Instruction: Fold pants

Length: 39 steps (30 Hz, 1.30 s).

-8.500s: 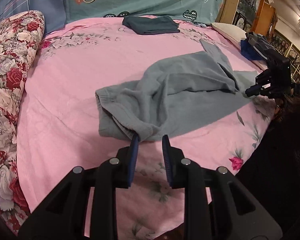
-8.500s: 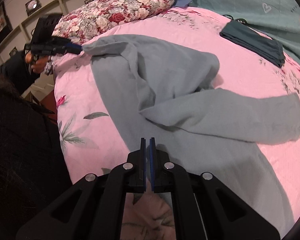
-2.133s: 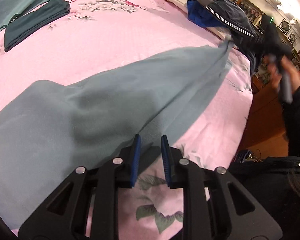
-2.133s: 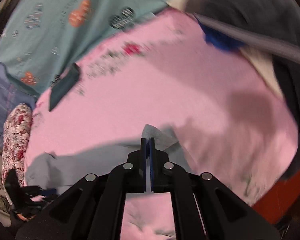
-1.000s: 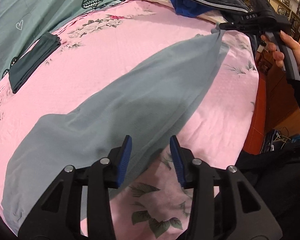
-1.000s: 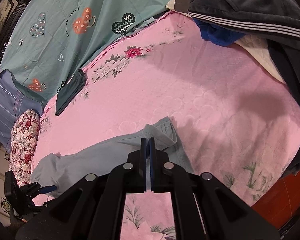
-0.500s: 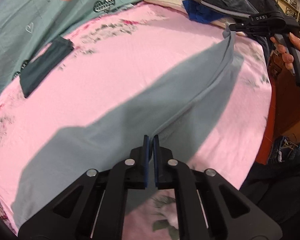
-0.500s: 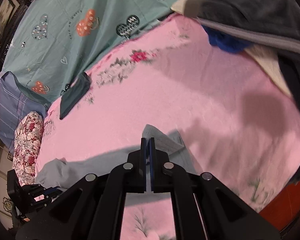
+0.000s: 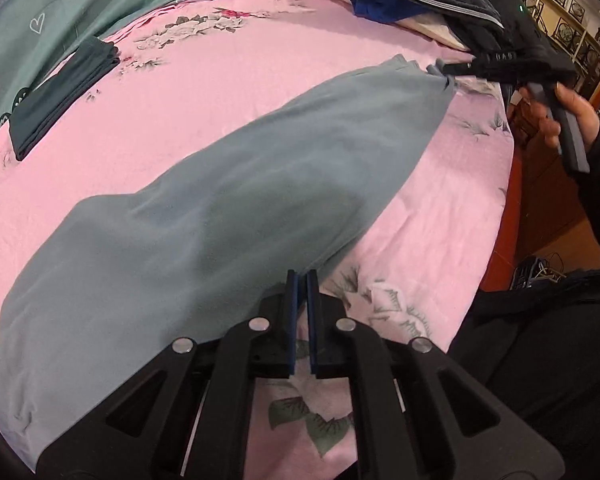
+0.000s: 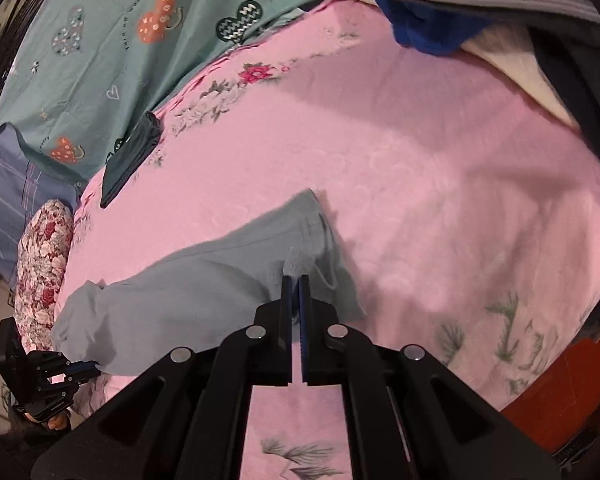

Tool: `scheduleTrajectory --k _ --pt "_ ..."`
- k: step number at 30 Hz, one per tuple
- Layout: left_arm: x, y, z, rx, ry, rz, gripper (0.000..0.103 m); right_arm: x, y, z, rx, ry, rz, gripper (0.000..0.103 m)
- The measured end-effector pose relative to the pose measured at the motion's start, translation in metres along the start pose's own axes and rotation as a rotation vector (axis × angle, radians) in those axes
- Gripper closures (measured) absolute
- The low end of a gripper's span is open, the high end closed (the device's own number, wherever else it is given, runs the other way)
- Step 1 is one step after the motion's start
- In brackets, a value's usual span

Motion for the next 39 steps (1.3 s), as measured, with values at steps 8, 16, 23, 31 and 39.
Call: scheduleTrajectory --k 8,16,23,31,39 --pt "-0.002 0.002 0.0 0.007 -0.02 -0.014 0.099 -0.062 -0.071 0.052 0.227 -0.174 0.159 0.101" --pt "-0.002 0.003 0.0 0.0 -0.009 -0.019 0.098 0.014 0.006 -0.013 -0.007 -0.089 -0.031 0.092" --pt "0.002 0.004 0.001 -0.002 -0.012 -0.029 0.092 0.014 -0.028 0.025 0.088 -0.08 -0.106 0.069" --pt "0.001 0.004 0.003 -0.002 -0.015 -0.031 0.092 -0.016 0.004 0.038 -0.027 -0.183 -0.198 0.061" --pt "0.001 0.003 0.003 0.014 -0.035 -0.039 0.09 -0.013 0.06 0.045 -0.158 -0.235 -0.265 0.09"
Point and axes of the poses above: each gripper's, at about its wrist camera, not at the fingertips, and y roughly the way its jaws point, x to its right, z to its top, the point moved 7 cm from there along y, roughly the way its jaws point, and after that the axes turned 13 degrees about -z, right-handed, at the moved point
